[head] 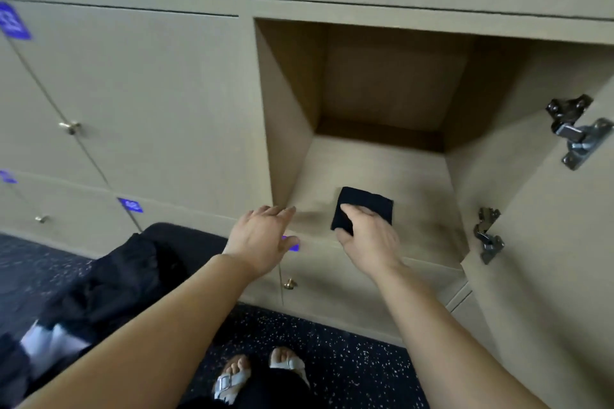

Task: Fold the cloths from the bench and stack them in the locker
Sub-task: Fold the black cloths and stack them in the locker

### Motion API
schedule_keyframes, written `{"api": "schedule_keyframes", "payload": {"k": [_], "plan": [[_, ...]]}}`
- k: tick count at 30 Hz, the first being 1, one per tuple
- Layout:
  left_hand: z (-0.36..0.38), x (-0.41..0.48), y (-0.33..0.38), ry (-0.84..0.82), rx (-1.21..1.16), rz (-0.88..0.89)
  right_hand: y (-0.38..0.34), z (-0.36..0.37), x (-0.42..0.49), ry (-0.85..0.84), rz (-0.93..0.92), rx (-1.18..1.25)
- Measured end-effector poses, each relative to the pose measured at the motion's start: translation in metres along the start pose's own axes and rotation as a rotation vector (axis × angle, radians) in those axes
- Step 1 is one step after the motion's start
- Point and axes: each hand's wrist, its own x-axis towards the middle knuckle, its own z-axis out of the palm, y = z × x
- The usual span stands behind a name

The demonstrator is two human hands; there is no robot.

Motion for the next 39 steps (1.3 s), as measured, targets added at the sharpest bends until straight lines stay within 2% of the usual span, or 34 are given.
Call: {"api": "schedule_keyframes", "payload": {"k": [9, 15, 20, 23, 30, 39], "plan": [[-0.027, -0.165, -0.079, 0.081, -0.004, -0.272, -0.128, 0.005, -0.088, -0.026, -0.248, 0.039], [-0.007, -0.272, -0.123, 0.093, -0.035, -0.448, -0.190, 0.048, -0.142, -0.135, -0.391, 0.078], [0.017, -0.335, -0.152, 0.082, -0.074, -0.584, -0.216, 0.093, -0.176, -0.310, -0.448, 0.118], [0.024, -0.350, -0.170, 0.080, -0.085, -0.638, -0.227, 0.110, -0.178, -0.342, -0.467, 0.099], [0.034, -0.342, -0.204, 0.081, -0.095, -0.681, -0.277, 0.132, -0.154, -0.296, -0.552, 0.107], [0.051, -0.325, -0.224, 0.049, -0.106, -0.662, -0.322, 0.177, -0.135, -0.410, -0.533, 0.033]]}}
